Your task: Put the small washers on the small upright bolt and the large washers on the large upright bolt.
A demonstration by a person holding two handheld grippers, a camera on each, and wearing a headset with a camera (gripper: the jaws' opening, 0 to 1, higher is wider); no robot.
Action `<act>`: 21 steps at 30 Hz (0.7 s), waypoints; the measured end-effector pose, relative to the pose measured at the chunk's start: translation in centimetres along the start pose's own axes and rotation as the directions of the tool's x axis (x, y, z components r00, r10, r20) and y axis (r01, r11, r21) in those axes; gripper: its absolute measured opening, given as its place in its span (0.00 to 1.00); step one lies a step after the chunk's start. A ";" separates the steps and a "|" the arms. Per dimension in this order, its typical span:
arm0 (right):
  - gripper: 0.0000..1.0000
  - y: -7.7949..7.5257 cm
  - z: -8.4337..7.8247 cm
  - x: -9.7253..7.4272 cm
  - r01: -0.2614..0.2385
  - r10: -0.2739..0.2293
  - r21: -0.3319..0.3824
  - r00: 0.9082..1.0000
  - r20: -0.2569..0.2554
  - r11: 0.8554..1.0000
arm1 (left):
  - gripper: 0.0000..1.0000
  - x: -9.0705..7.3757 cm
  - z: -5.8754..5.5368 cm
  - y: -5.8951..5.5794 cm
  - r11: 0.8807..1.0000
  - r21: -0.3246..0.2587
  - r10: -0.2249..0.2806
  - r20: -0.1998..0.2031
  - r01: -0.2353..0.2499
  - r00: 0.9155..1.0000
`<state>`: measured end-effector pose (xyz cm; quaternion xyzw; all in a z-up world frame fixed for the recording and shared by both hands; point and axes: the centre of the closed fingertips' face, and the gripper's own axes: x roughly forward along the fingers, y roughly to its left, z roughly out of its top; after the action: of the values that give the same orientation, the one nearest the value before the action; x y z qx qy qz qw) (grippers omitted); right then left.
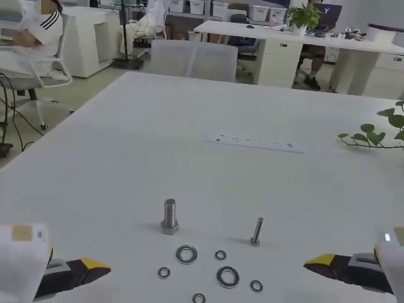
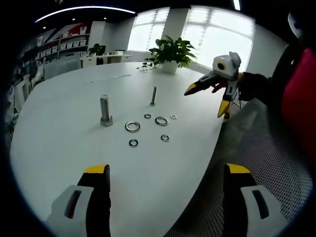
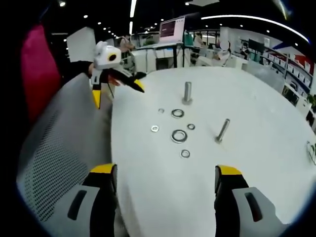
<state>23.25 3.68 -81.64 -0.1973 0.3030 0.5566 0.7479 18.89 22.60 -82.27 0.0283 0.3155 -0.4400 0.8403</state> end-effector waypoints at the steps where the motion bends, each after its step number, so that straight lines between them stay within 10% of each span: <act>1: 0.82 -0.1 0.2 0.1 -0.003 0.003 -0.007 1.000 -0.002 1.000 | 0.96 0.0 0.0 0.0 1.000 0.000 0.001 0.003 -0.001 1.000; 21: 0.81 -0.8 2.3 2.2 -0.057 0.051 -0.107 0.997 -0.056 0.993 | 0.95 -0.4 0.3 0.4 1.000 -0.007 0.023 0.024 -0.023 0.999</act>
<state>24.99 6.45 -81.41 -0.2444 0.2974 0.5869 0.7123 19.16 22.99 -81.93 0.0238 0.3065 -0.4296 0.8491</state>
